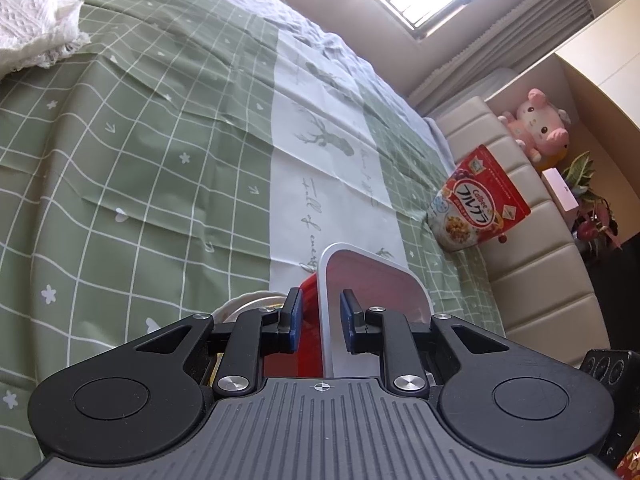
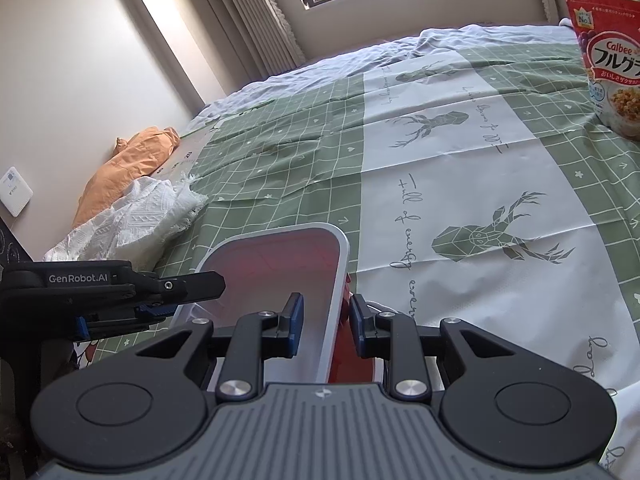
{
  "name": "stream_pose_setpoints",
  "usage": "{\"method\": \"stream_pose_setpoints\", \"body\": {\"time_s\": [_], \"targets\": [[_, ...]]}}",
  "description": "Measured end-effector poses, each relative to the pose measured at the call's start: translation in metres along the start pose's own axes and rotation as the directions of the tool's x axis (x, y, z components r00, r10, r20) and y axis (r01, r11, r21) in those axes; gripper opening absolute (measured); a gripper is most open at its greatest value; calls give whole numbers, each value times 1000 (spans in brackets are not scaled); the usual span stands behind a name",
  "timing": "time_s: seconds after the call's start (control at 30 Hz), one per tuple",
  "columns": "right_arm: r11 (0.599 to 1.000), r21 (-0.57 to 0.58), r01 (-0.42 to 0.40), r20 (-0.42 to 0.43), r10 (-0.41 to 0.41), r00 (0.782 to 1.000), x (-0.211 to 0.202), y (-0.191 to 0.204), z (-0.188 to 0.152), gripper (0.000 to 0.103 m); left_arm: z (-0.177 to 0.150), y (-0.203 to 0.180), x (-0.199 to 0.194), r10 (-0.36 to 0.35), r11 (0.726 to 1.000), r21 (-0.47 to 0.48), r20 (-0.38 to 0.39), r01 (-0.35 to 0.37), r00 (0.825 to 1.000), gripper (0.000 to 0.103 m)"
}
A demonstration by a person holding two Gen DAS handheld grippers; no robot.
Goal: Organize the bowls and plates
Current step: 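Lower the tray onto the top of the bowl stack with both grippers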
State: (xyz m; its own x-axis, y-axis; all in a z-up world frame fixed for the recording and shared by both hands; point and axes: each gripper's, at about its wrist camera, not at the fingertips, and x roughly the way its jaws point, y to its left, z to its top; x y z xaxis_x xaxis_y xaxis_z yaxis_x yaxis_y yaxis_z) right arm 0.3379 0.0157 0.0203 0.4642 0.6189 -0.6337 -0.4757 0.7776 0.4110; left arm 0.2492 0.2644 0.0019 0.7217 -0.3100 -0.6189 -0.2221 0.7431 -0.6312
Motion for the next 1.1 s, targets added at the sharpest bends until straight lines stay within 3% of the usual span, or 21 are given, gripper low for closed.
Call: {"method": "stream_pose_setpoints", "body": {"time_s": [0.4,1.1], "targets": [[1000,-5,-8,19,8,1000,-10,2,-2,26,0,-5,-13,6,1000,27,33,-7,999,22],[1000,-3,9,15,-9,1000,1,7,4,26,14,2,7,0,1000,20,10,0,1000,22]]}}
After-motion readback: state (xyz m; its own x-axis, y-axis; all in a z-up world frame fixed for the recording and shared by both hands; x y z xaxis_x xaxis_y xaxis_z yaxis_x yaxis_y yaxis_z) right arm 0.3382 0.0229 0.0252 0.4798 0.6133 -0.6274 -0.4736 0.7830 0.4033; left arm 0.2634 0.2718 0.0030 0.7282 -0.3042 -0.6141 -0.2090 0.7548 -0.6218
